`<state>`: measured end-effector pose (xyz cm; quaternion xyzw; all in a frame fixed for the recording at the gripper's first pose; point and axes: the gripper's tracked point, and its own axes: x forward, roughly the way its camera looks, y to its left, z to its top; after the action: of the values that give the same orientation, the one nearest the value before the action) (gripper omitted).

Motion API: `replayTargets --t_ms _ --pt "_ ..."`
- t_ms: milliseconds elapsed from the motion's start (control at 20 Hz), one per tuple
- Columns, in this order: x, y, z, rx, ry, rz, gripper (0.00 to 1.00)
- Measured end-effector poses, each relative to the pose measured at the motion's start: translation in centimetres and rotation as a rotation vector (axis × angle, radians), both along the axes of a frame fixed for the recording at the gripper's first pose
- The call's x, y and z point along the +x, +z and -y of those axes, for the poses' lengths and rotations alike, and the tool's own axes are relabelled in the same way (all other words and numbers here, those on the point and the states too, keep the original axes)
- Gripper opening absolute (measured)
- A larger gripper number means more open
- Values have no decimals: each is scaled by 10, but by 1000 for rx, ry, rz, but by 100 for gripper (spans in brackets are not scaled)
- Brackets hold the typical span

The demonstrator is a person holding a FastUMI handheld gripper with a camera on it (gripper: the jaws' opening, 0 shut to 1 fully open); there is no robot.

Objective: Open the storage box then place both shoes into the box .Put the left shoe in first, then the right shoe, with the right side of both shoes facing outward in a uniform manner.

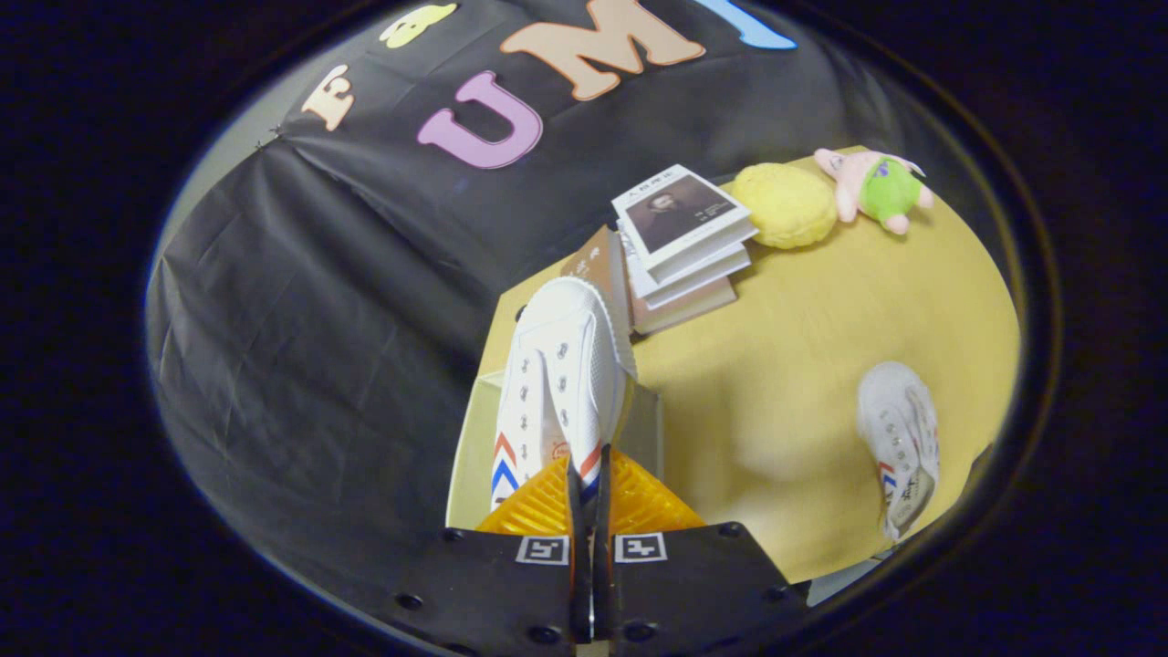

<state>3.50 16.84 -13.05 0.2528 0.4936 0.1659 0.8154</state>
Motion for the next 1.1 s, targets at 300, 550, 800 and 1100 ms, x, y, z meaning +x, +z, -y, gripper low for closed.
replayTargets --t_ms 300,550,800,1100 --pt "-10 -16 -73 4 77 -24 4" --pt "-27 -53 -114 -44 118 -81 5" --pt "-31 -83 -131 -101 101 -118 5" --pt "-35 -105 -153 -134 98 -139 5"
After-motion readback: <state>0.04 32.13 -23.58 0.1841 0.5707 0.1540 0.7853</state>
